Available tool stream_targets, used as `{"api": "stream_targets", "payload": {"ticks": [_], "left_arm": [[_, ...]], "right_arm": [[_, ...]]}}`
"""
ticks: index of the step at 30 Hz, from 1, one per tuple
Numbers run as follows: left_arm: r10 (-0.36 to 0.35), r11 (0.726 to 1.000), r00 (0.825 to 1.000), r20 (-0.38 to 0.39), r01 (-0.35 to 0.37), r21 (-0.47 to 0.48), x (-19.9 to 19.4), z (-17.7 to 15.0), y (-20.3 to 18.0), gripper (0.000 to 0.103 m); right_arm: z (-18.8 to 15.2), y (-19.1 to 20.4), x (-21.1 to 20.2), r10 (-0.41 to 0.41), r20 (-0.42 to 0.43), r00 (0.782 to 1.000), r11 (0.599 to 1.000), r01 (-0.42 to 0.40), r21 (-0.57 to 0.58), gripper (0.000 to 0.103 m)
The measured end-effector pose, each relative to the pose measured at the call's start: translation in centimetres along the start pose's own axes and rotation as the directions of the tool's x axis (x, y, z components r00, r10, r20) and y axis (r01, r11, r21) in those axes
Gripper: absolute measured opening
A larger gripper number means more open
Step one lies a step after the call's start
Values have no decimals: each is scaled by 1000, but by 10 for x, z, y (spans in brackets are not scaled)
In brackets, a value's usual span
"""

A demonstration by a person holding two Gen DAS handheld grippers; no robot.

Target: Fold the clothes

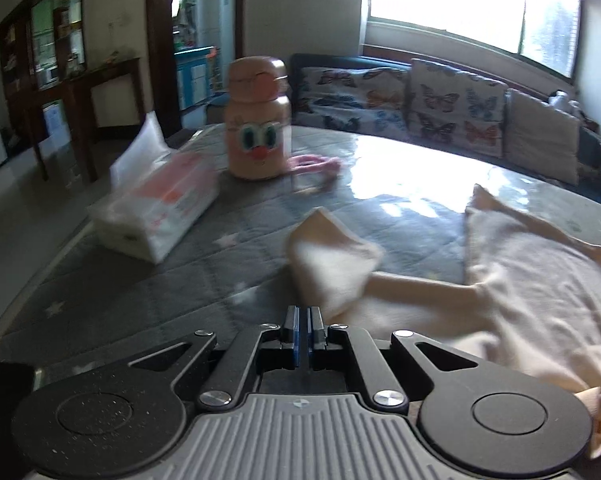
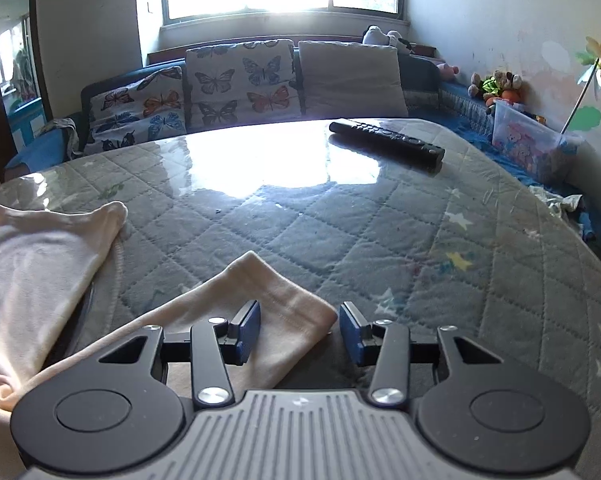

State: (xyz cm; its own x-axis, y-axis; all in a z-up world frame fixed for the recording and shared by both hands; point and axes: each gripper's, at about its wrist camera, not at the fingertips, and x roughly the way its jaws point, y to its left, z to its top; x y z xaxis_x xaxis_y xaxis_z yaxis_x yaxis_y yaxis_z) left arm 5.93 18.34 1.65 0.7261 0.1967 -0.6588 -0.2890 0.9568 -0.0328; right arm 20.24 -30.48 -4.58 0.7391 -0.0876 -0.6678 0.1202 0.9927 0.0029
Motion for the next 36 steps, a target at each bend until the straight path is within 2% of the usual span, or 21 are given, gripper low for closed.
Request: {"api": "stream_targets", "payload": {"ticks": [3, 6, 9, 10, 11, 15, 18, 22, 24, 26, 30, 33, 36], "left_arm": [[-84, 995, 996, -7, 84, 54, -2, -1, -22, 5], [-171, 975, 985, -27, 173, 139, -8, -9, -48, 9], [-249, 948, 968, -32, 250, 194, -20, -15, -66, 21], [-275, 938, 961, -33, 275, 211, -25, -17, -72, 31], [-300, 926, 953, -35, 300, 229, -29, -19, -78, 35], [-381, 881, 924, -35, 374, 288, -46, -26, -94, 43], [-412, 850, 910, -44, 401, 341, -51, -34, -106, 44], [-405, 839, 911, -79, 404, 364, -42, -44, -115, 43], [-402, 840, 911, -92, 407, 359, -38, -48, -115, 32], [-406, 838, 909, -95, 412, 357, -37, -50, -114, 14], [-408, 839, 910, -76, 407, 361, -41, -54, -113, 6], [-412, 839, 909, -63, 405, 363, -46, -56, -113, 5], [-414, 839, 908, -60, 406, 363, -49, -58, -111, 5]], "right_arm": [[0, -5, 1, -40, 1, 999, 999, 40, -5, 44], [0, -12, 0, -57, -4, 998, 998, 57, -4, 44], [-1, -9, -7, -72, 1, 997, 997, 72, -35, 44], [-2, -7, -11, -61, 3, 998, 997, 61, -42, 44], [-1, -5, -16, -40, 6, 999, 998, 40, -50, 44], [-2, 10, -37, 59, 13, 998, 994, -58, -91, 44], [-3, 30, -58, 184, 4, 983, 974, -182, -137, 44], [-9, 60, -83, 345, -25, 938, 917, -343, -206, 45], [-18, 83, -96, 437, -62, 897, 862, -437, -256, 45], [-24, 100, -105, 489, -90, 868, 817, -492, -300, 45], [-40, 142, -124, 576, -175, 798, 706, -594, -386, 45], [-52, 165, -129, 592, -231, 772, 653, -627, -425, 43], [-63, 177, -128, 593, -262, 761, 621, -640, -453, 41]]}}
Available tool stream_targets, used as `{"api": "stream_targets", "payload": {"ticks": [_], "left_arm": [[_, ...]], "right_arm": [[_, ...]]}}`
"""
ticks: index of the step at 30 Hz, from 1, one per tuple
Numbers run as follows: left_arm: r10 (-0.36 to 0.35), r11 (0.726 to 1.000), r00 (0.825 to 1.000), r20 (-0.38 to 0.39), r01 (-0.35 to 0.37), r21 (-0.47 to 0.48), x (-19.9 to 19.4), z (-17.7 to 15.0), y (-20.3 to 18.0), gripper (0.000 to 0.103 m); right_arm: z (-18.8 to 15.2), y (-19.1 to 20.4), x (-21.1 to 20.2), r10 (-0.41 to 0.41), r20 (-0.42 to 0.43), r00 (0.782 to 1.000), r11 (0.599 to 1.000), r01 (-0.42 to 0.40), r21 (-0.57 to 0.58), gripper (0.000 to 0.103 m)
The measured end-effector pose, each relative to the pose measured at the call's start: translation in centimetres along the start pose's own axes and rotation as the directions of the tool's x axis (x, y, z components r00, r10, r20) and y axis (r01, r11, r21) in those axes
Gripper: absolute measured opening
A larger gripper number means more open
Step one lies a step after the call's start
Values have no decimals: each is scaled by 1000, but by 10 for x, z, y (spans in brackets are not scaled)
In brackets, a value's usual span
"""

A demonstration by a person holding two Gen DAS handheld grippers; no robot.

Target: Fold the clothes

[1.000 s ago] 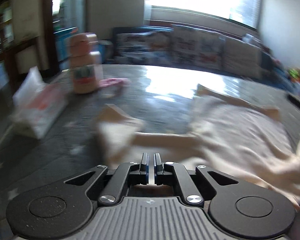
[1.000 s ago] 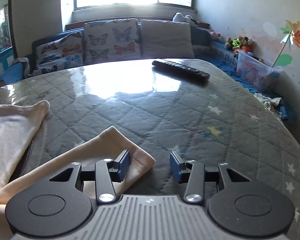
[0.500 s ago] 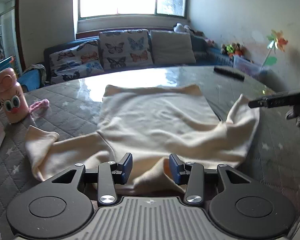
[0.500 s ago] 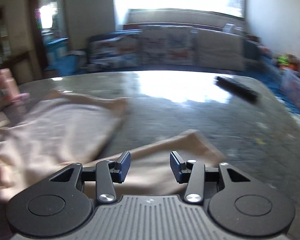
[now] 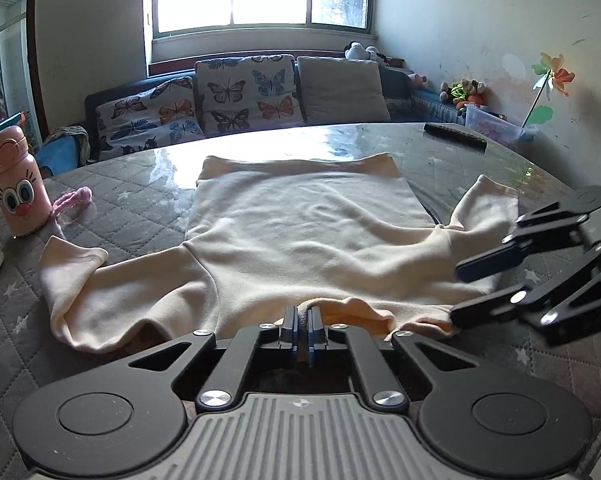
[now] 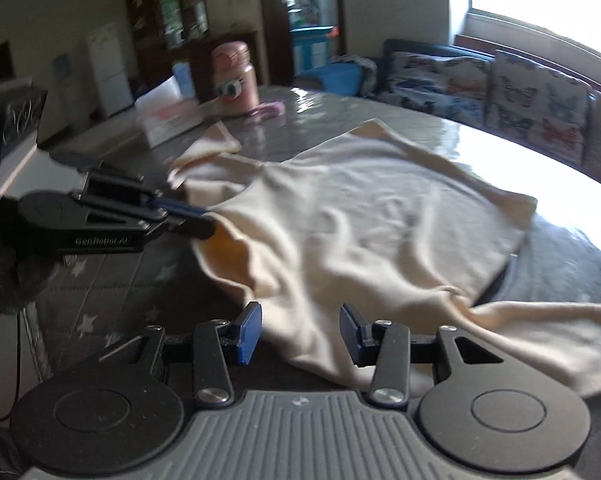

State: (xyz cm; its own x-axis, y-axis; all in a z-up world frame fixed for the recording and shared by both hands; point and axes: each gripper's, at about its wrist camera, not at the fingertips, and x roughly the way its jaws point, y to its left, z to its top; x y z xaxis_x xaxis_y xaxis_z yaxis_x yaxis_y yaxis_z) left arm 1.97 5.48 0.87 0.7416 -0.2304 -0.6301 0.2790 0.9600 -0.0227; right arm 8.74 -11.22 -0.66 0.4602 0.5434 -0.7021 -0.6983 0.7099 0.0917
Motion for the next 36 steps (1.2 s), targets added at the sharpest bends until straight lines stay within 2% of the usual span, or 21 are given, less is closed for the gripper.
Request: {"api": "stream_targets", "payload": {"ticks": [2, 5, 6, 9, 12, 18, 24, 25, 29, 33, 36], "left_arm": [[-1, 1000, 1000, 1, 1, -1, -1, -1, 0, 5], [-1, 1000, 1000, 1, 1, -2, -3, -4, 0, 4], [0, 1000, 1000, 1, 0, -2, -4, -5, 0, 4], [-7, 1000, 1000, 6, 7, -2, -10, -7, 0, 4], [-27, 999, 1000, 5, 27, 21, -19, -12, -4, 4], [-78, 995, 996, -51, 81, 53, -31, -31, -17, 4], [-145, 986, 983, -109, 152, 64, -43, -45, -26, 5], [-153, 986, 982, -110, 160, 55, -45, -43, -24, 8], [-172, 984, 983, -72, 174, 27, -55, -31, -9, 9], [-115, 993, 993, -18, 115, 12, -57, -15, 8, 9], [-40, 998, 999, -9, 40, -50, -40, -6, 26, 9]], "right_arm": [[-1, 4, 7, 16, -14, 1000, 1000, -16, 0, 38], [-3, 10, 13, 15, -27, 1000, 1000, -15, -22, 23], [-5, 11, 14, 12, -31, 999, 1000, -13, -26, 13], [-8, 13, 11, 5, -33, 999, 999, -6, -37, 4], [-6, 16, -3, 8, -10, 1000, 999, -8, -49, 4], [-24, 28, -15, 50, -77, 996, 993, -58, -103, 4], [-40, 38, -32, 91, -146, 985, 983, -112, -145, 5], [-40, 37, -35, 95, -146, 985, 983, -116, -145, 6], [-30, 24, -52, 136, -102, 985, 985, -146, -96, 10], [-18, 11, -55, 98, -37, 994, 992, -101, -73, 15], [-11, -6, -43, 51, -13, 999, 998, -51, -34, 19]]}}
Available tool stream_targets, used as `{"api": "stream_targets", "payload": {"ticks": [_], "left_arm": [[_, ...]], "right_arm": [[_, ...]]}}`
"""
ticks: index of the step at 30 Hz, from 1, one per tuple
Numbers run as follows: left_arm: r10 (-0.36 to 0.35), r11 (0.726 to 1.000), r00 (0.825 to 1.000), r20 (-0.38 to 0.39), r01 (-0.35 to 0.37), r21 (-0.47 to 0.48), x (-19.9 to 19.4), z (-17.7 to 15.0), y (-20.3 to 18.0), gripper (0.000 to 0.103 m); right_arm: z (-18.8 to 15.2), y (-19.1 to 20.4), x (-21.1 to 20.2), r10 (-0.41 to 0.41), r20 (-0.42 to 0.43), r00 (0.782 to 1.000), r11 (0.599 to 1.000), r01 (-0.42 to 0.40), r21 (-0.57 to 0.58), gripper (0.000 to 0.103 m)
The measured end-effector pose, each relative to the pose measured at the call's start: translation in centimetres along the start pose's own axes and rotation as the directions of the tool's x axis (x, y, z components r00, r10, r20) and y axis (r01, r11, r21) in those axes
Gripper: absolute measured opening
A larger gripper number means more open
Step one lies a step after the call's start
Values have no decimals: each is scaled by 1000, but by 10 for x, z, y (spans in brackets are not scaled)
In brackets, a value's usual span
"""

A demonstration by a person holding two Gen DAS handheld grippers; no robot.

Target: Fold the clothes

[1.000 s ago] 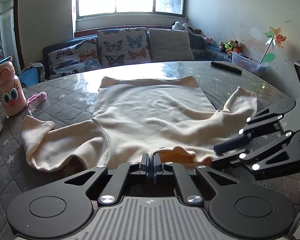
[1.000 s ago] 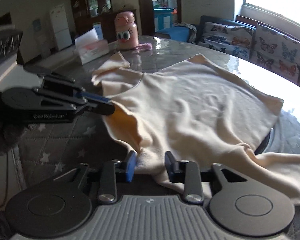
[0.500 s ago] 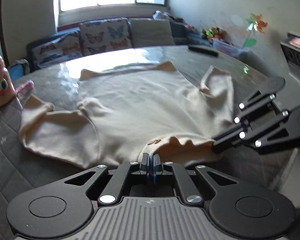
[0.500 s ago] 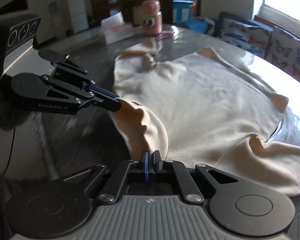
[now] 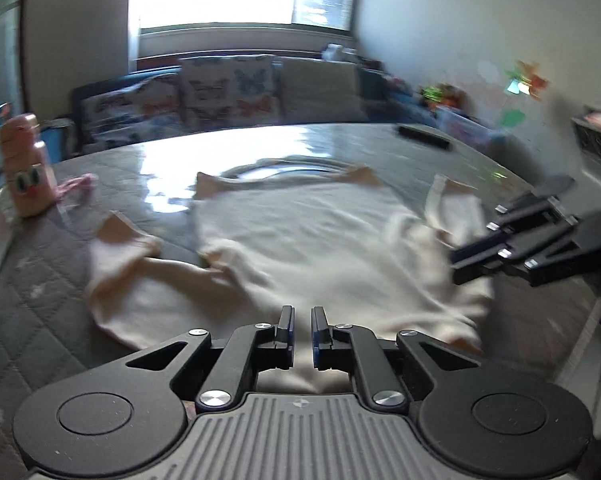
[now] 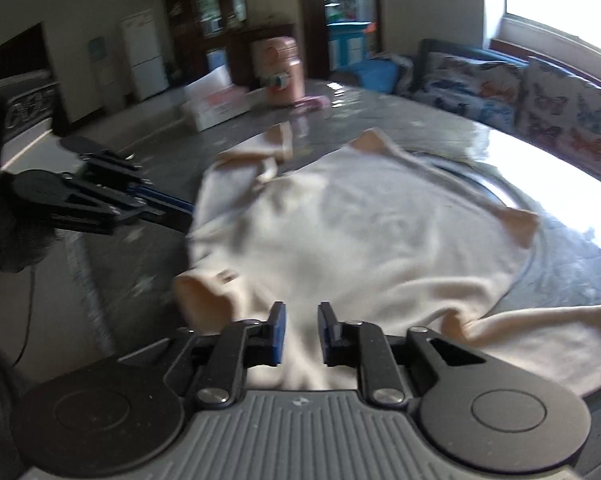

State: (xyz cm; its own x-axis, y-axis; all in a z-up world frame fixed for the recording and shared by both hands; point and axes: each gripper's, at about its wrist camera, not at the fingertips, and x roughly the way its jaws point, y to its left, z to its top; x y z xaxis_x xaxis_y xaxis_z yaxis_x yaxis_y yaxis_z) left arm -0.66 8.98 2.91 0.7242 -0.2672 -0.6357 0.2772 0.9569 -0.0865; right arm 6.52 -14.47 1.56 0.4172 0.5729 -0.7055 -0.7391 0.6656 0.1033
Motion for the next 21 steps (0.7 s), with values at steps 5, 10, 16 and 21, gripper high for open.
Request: {"api": "stream_targets", "payload": {"ticks": [5, 10, 16, 21], "left_arm": [[120, 985, 993, -21, -121, -119, 42, 12, 38, 9], [205, 970, 978, -45, -209, -122, 70, 12, 66, 9], [345, 925, 938, -38, -347, -156, 78, 12, 96, 13], [502, 827, 863, -54, -498, -260, 71, 8, 130, 13]], "right_arm": [[4, -17, 32, -43, -13, 999, 998, 44, 55, 29], [0, -18, 48, -39, -34, 999, 997, 41, 59, 34], [-2, -19, 54, -30, -48, 998, 997, 33, 69, 37], [-1, -19, 55, -27, -50, 998, 997, 30, 64, 39]]}}
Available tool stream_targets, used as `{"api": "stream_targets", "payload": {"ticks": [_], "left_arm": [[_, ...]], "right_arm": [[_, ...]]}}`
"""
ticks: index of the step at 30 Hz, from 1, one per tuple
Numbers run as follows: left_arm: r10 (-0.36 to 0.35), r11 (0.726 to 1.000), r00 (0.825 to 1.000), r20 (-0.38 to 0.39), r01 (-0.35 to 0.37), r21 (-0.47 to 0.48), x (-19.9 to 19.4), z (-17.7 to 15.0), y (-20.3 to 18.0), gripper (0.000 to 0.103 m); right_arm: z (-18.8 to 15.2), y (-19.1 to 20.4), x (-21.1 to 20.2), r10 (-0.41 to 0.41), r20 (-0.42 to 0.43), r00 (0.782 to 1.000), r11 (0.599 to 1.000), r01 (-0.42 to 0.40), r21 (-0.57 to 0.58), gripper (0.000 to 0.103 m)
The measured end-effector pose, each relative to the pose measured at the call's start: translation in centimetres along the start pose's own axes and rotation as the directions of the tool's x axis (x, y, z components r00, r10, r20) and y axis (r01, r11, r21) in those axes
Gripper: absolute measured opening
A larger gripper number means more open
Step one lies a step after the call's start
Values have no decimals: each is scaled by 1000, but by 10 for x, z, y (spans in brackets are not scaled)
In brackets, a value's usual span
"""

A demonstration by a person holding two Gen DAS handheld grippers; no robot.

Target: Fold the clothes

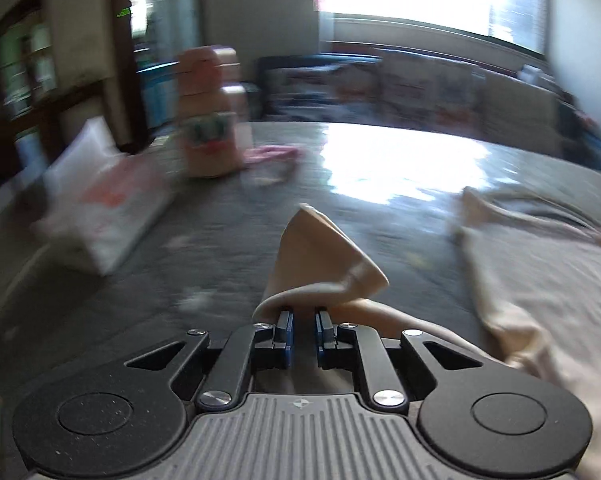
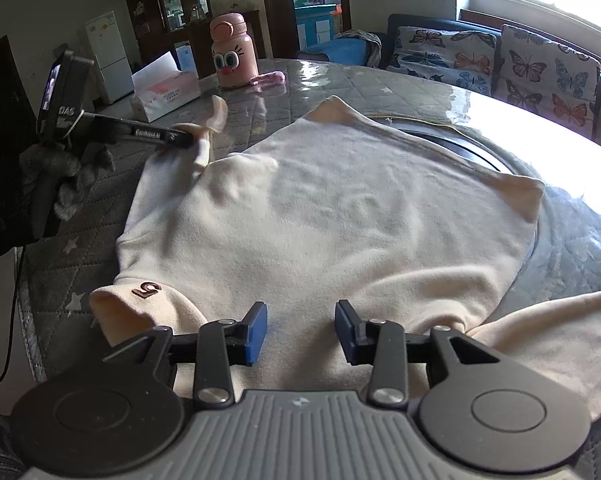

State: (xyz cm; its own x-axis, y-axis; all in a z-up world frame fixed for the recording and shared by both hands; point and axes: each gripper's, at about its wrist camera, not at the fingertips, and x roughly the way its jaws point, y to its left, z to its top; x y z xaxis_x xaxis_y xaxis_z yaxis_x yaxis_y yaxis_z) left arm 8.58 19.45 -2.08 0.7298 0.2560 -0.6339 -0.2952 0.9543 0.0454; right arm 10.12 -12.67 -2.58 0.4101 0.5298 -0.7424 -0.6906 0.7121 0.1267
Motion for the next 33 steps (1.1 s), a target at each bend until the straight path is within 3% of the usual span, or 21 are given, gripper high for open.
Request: {"api": "stream_targets", "payload": {"ticks": [4, 6, 11, 14, 16, 17, 20, 29, 33], "left_arm": [[85, 993, 996, -15, -86, -77, 1, 1, 32, 16], [92, 989, 996, -21, -94, -112, -3, 0, 47, 17], [93, 985, 996, -10, -93, -146, -11, -3, 62, 40], [80, 984, 997, -18, -82, -156, -7, -1, 62, 41], [60, 986, 998, -24, -63, -155, -2, 0, 58, 39], [51, 988, 998, -21, -54, -147, 0, 0, 56, 33], [49, 991, 999, -12, -50, -121, 2, 1, 50, 6], [102, 985, 994, 27, -97, -145, -24, -4, 58, 4], [111, 984, 993, 46, -103, -149, -39, -6, 63, 4]], "right_arm": [[0, 1, 1, -1, -2, 1000, 1000, 1, -9, 41], [-1, 2, 0, -1, -3, 1000, 1000, 1, -12, 42], [-3, 5, 0, 0, -4, 1000, 1000, 0, -18, 48], [0, 8, 0, -1, -4, 1000, 1000, 1, -24, 49], [1, 10, -1, 1, 2, 1000, 1000, -1, -29, 49], [3, 14, -3, 6, 10, 1000, 999, -5, -37, 49], [8, 24, -8, 33, 32, 999, 997, -30, -64, 49], [23, 83, 7, 191, 22, 981, 950, -179, -254, 54], [16, 101, 23, 185, -7, 983, 930, -177, -323, 50]]}}
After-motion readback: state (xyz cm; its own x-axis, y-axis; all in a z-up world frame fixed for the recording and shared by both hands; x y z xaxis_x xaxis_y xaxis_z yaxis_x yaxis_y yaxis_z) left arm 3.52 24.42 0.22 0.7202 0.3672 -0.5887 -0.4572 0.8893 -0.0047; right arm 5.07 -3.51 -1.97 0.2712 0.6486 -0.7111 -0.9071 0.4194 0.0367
